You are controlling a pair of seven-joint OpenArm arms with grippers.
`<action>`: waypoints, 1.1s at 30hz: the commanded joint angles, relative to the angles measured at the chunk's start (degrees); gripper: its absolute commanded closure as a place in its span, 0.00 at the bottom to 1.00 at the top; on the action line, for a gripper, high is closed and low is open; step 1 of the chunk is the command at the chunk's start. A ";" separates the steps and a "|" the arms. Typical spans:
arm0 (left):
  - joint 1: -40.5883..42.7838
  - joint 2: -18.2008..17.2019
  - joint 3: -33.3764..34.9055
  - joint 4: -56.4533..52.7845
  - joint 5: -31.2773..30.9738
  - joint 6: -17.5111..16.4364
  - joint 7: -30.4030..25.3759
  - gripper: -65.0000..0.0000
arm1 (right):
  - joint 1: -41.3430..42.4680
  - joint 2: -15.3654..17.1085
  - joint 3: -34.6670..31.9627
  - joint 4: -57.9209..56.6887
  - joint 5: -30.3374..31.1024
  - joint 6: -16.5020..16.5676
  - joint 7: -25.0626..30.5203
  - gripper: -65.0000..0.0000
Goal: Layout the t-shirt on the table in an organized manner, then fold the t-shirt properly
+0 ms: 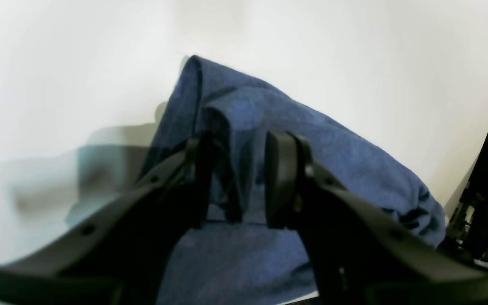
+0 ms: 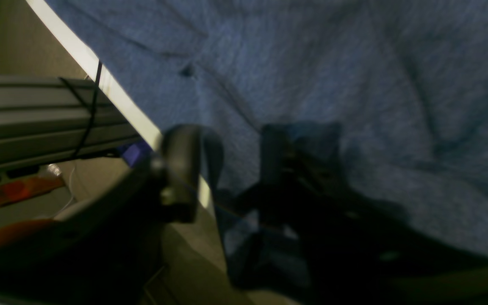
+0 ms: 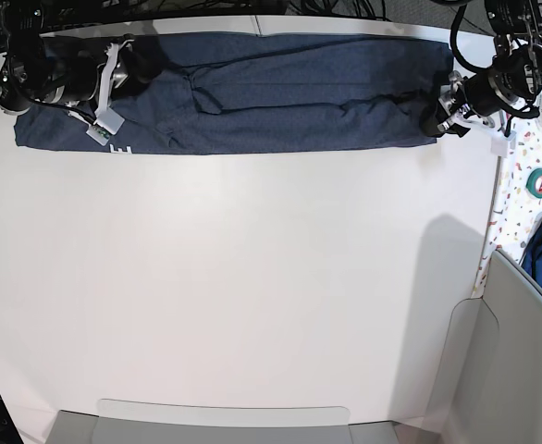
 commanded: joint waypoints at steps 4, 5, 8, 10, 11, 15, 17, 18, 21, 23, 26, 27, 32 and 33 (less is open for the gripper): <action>-1.55 -0.91 -0.47 0.73 -0.75 -0.03 -0.19 0.68 | 0.40 0.56 0.76 0.97 4.07 0.53 0.61 0.41; -1.64 -0.91 -0.47 0.73 -0.75 -0.03 -0.19 0.68 | 0.75 0.56 0.85 1.06 5.74 0.53 0.61 0.39; -1.91 -0.91 -0.47 0.73 -0.75 -0.03 -0.19 0.68 | 2.77 0.29 0.94 1.06 12.69 0.53 0.88 0.39; -1.99 -0.91 -0.12 0.73 -0.75 -0.03 -0.19 0.68 | 3.65 -1.03 3.22 0.89 15.50 0.53 1.05 0.39; -1.99 -0.91 -0.12 0.73 -0.84 -0.03 -0.19 0.68 | 3.65 -2.61 5.69 0.89 15.59 0.53 1.32 0.39; -1.99 0.85 -0.47 0.73 -0.75 -0.03 -0.11 0.68 | 4.00 -8.50 12.89 0.71 12.42 0.53 1.41 0.39; -1.99 0.94 -0.38 0.73 -0.75 -0.12 0.07 0.68 | 4.00 -10.52 14.57 0.80 8.47 0.09 1.41 0.42; -1.99 1.03 -0.21 0.73 -0.75 -0.12 0.07 0.68 | 3.91 -11.05 15.09 0.89 6.09 0.00 1.41 0.46; -1.99 1.03 -0.12 0.73 -0.75 -0.12 0.07 0.68 | 3.39 -12.81 15.36 0.89 -1.91 0.00 1.23 0.73; -1.99 1.03 -0.12 0.73 -0.75 -0.12 0.07 0.68 | 2.16 -14.04 15.36 0.89 -6.48 0.00 1.23 0.93; -2.08 1.03 -0.03 0.73 -0.75 -0.12 0.07 0.68 | 0.93 -16.15 14.39 0.89 -12.98 0.00 1.05 1.00; -2.08 1.12 -0.03 0.73 -0.75 -0.12 0.07 0.68 | 0.66 -17.20 13.60 0.97 -14.83 0.00 1.05 1.00; -2.08 1.47 -0.21 0.73 -0.75 -0.12 0.07 0.68 | 0.57 -20.01 6.83 0.97 -19.58 0.00 1.05 1.00; -2.08 1.47 -0.21 0.73 -0.75 -0.12 0.07 0.68 | 0.75 -20.10 4.63 0.97 -19.75 0.00 1.05 1.00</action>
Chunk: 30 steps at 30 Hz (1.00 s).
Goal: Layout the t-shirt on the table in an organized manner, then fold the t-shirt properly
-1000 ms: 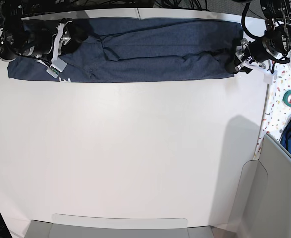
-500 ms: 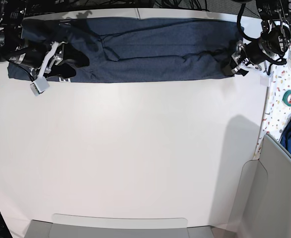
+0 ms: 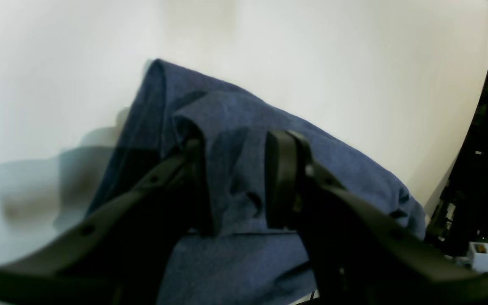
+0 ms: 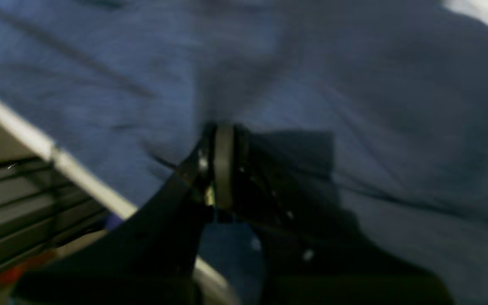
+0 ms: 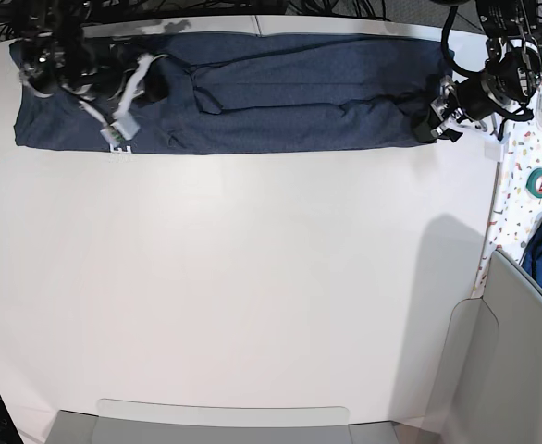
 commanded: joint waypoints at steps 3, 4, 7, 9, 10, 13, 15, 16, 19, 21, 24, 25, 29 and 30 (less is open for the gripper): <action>-0.29 -0.87 -0.45 0.84 -0.95 -0.10 0.05 0.68 | 0.60 0.53 -5.87 1.02 0.99 0.22 0.62 1.00; -0.29 -0.87 -0.45 0.84 -0.95 -0.10 0.05 0.68 | 0.60 0.53 -7.45 1.02 0.99 0.48 0.62 1.00; -0.38 -0.87 -0.71 0.84 -0.95 -0.10 -0.22 0.68 | 1.13 0.53 -11.23 1.02 1.08 0.57 0.62 1.00; -0.38 -0.87 -0.80 0.93 -1.04 -0.10 -0.22 0.68 | 1.39 0.53 -12.29 1.02 1.16 0.57 0.62 1.00; -0.38 -0.87 -0.98 1.10 -1.21 -0.10 -0.30 0.68 | 1.48 0.62 -12.20 1.02 1.87 0.57 0.62 1.00; -0.38 -0.61 -3.35 2.07 -1.39 -0.27 -0.30 0.68 | 1.65 1.85 -11.15 1.10 4.50 0.57 0.79 1.00; -0.38 0.98 -5.37 4.27 -1.39 -0.27 -0.30 0.67 | 2.36 2.73 -10.09 1.10 5.82 0.57 0.79 1.00; -0.38 1.33 -6.52 5.41 -1.39 -0.27 -0.22 0.67 | 2.44 3.17 -9.39 1.10 5.91 0.57 0.79 1.00; -0.38 1.50 -9.33 8.31 -1.39 -0.27 -0.04 0.67 | 2.53 4.84 -7.10 1.10 6.00 0.57 0.79 1.00; -0.38 1.41 -11.53 8.66 -1.39 -0.27 0.13 0.65 | 2.53 5.72 -5.70 1.10 6.00 0.57 0.79 1.00; -0.38 1.33 -15.04 8.58 -1.12 -0.27 0.31 0.60 | 2.18 6.86 -3.85 1.10 6.44 0.57 0.79 1.00; -0.38 1.33 -16.19 8.49 -1.04 -0.27 0.31 0.58 | 2.09 7.21 -3.23 1.10 7.41 0.57 0.79 1.00; 0.15 1.33 -19.70 6.55 -1.04 -0.27 0.40 0.58 | -0.90 8.09 0.19 1.10 13.91 0.57 0.70 1.00; 0.15 1.41 -20.41 5.50 -1.04 -0.27 0.40 0.58 | -1.95 8.00 1.07 1.10 15.67 0.57 0.70 1.00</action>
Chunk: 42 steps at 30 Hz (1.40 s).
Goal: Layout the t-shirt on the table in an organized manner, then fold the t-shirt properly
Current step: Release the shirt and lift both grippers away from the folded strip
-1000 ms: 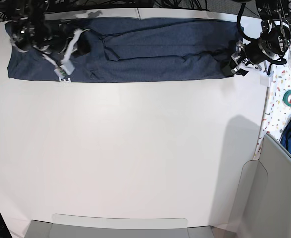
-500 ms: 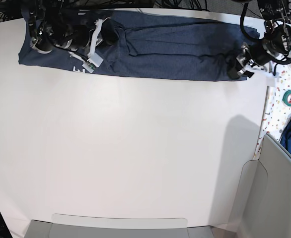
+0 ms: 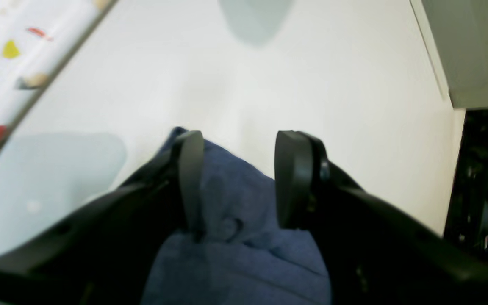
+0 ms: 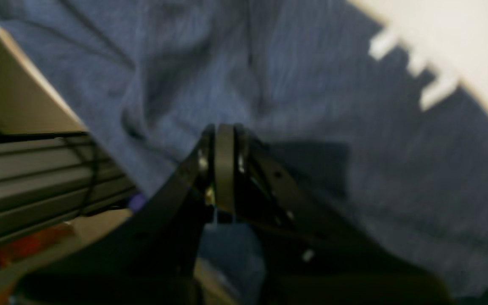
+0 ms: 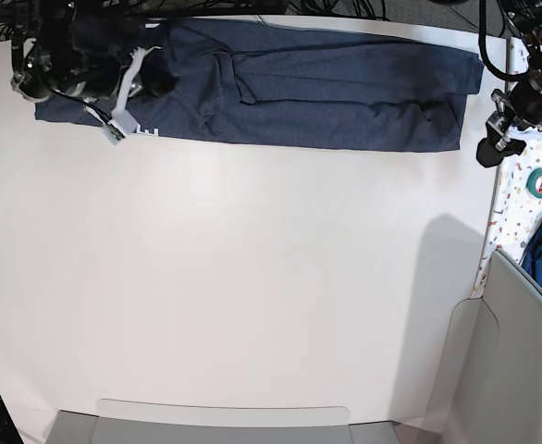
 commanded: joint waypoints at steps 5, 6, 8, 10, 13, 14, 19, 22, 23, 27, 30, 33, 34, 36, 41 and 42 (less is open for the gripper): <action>0.28 -0.86 -1.75 -4.10 -0.82 -0.08 -0.06 0.58 | -3.46 0.22 2.90 0.73 3.73 0.42 0.53 1.00; 0.37 -0.86 -1.75 -4.45 -0.82 -0.08 -0.06 0.58 | -4.16 0.22 3.52 0.64 3.64 0.33 0.53 1.00; 0.37 -0.77 -1.48 -4.63 -0.82 -0.08 -0.06 0.58 | -5.65 0.13 4.75 0.56 3.64 0.33 0.53 1.00; 0.37 -0.77 -1.39 -4.63 -0.82 -0.08 -0.06 0.58 | -7.06 0.13 6.33 0.56 3.64 0.24 0.53 1.00; 0.37 -0.77 -1.31 -4.63 -0.82 -0.08 -0.06 0.58 | -9.43 -0.04 9.85 0.56 3.64 0.15 0.53 1.00; 0.37 -0.77 -1.31 -4.63 -0.82 -0.08 -0.06 0.58 | -10.23 -0.04 11.08 0.56 3.64 0.15 0.53 1.00; 0.37 -0.77 -1.31 -4.63 -0.82 -0.08 -0.06 0.58 | -10.75 -0.75 13.36 -2.70 -1.02 0.06 0.71 1.00; 0.37 -0.86 -1.22 -4.63 -0.82 -0.08 -0.06 0.58 | -8.56 -2.77 13.45 -6.48 -7.18 0.24 0.71 1.00; 0.37 -0.95 -1.22 -4.63 -0.82 -0.08 -0.06 0.58 | -7.50 -3.21 13.36 -7.71 -9.37 0.33 0.71 1.00; 0.37 -1.03 -1.22 -4.63 -0.82 -0.08 -0.06 0.58 | -3.72 -3.74 13.54 -10.52 -15.79 0.33 0.79 1.00; 0.37 -1.03 -1.22 -4.63 -0.82 -0.08 -0.06 0.58 | -1.26 -1.80 13.63 -11.40 -19.31 0.33 0.79 1.00; 0.37 -1.03 -1.22 -4.63 -0.82 -0.08 -0.06 0.58 | 0.32 0.13 13.63 -11.66 -22.38 0.33 1.41 1.00; 0.37 -1.12 -1.22 -4.63 -0.82 -0.08 -0.06 0.58 | 0.50 1.01 13.63 -11.66 -22.82 0.33 1.85 1.00; 0.37 -1.12 -1.22 -4.63 -0.82 -0.08 0.03 0.58 | 0.50 2.68 13.63 -11.75 -23.26 0.33 2.64 1.00; 1.42 -1.12 -1.13 -4.63 -1.08 -0.34 3.54 0.57 | 1.38 4.62 13.63 -11.75 -23.26 0.33 2.82 1.00; 1.34 -1.12 -1.13 -4.63 -1.08 -1.84 5.48 0.56 | 1.38 4.62 13.63 -11.66 -23.26 0.33 2.82 1.00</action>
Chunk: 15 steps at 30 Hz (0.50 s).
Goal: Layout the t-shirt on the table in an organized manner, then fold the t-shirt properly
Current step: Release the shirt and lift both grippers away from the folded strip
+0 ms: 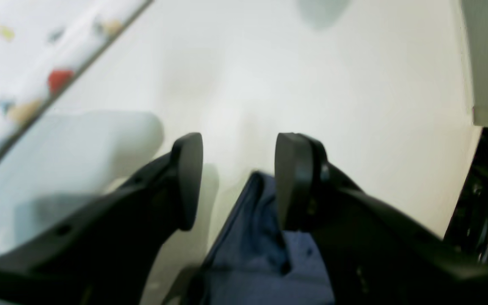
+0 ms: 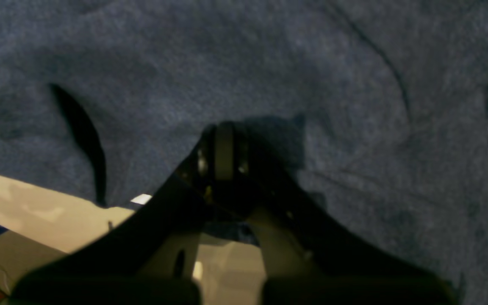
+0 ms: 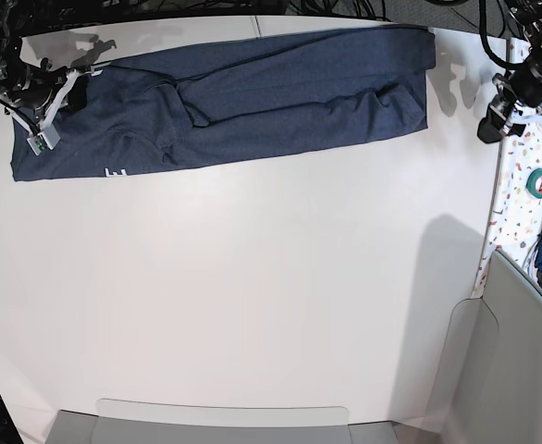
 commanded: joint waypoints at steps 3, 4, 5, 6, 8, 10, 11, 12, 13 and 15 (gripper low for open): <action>-0.04 -0.95 -0.87 0.86 -1.08 -8.11 2.80 0.54 | -0.50 0.15 0.29 0.05 -3.85 -1.16 -2.65 1.00; 0.14 -0.95 -0.96 0.60 -0.99 -9.87 3.07 0.54 | -0.50 -0.11 0.29 0.05 -3.85 -1.16 -2.65 1.00; 0.75 -0.95 -0.96 -0.19 -1.08 -11.36 3.51 0.54 | -0.50 -0.64 0.29 0.05 -3.85 -1.16 -2.65 1.00; 2.07 -1.03 -0.96 -1.25 -1.34 -12.68 3.51 0.54 | -0.41 -0.90 0.29 0.05 -3.85 -1.16 -2.65 1.00; 3.48 -1.03 -0.70 -3.18 -1.34 -14.88 3.42 0.54 | -0.33 -0.90 0.29 0.05 -3.85 -1.07 -2.65 1.00; 4.44 -0.77 -0.34 -5.38 -1.34 -16.37 3.42 0.54 | -0.06 -0.99 0.29 0.05 -3.85 -1.07 -2.65 1.00; 4.97 -0.68 -0.34 -6.70 -1.34 -17.52 3.42 0.54 | -0.06 -0.99 0.29 0.05 -3.85 -1.07 -2.65 1.00; 5.59 -0.68 -0.34 -7.58 -1.34 -18.75 3.42 0.54 | -0.06 -0.99 0.29 0.05 -3.85 -1.07 -2.65 1.00; 6.20 -0.68 -0.34 -8.37 -1.34 -19.89 3.42 0.54 | -0.06 -0.99 0.29 0.05 -3.85 -1.07 -2.65 1.00; 6.99 -0.68 -0.34 -9.95 -1.43 -22.18 3.51 0.54 | -0.06 -0.99 0.29 0.05 -3.85 -1.07 -2.65 1.00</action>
